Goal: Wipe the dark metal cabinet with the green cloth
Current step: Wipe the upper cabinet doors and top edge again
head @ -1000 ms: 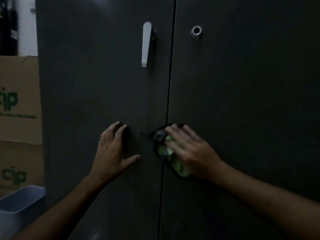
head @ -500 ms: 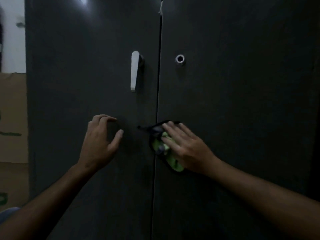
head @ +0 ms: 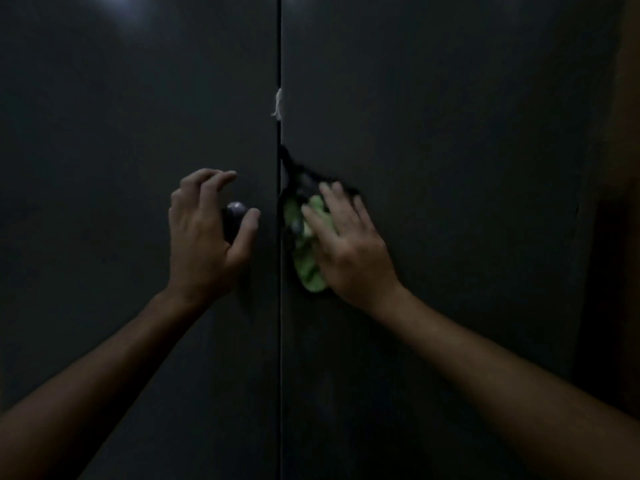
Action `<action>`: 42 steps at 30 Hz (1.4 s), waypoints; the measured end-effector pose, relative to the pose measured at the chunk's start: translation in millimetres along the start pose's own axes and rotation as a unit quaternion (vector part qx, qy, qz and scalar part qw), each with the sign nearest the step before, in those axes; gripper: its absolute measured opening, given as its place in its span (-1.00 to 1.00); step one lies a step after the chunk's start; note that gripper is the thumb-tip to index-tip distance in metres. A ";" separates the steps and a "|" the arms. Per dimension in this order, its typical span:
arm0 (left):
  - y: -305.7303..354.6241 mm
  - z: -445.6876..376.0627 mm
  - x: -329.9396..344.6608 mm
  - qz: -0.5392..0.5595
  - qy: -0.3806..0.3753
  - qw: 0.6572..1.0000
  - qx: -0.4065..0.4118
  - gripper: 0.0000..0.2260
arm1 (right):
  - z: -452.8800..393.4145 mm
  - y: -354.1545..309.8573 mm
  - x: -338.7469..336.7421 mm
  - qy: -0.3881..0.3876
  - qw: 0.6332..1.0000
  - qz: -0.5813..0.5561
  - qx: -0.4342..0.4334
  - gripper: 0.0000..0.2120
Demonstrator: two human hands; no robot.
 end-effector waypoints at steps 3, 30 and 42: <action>22.6 -34.3 15.6 -0.058 -0.095 0.987 0.117 -0.54 | 55.8 53.4 -25.4 -0.084 0.994 0.048 -0.042 -0.53; 131.9 -250.9 93.8 -0.065 -0.193 0.930 0.305 -0.54 | -34.4 175.9 -84.1 -0.104 0.958 0.081 0.254 -0.41; 133.5 -296.0 87.6 -0.012 -0.172 0.929 0.327 -0.64 | -179.5 253.6 -118.5 0.002 0.935 0.085 0.345 -0.38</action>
Point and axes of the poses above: each hand's wrist, its own z-axis away from the middle knuckle, its own x-axis out of the palm, y = z × x, the point moved 6 cm from there along -z, towards the middle knuckle, and after that the axes turned 2 degrees about -x, right-handed, at the moved point
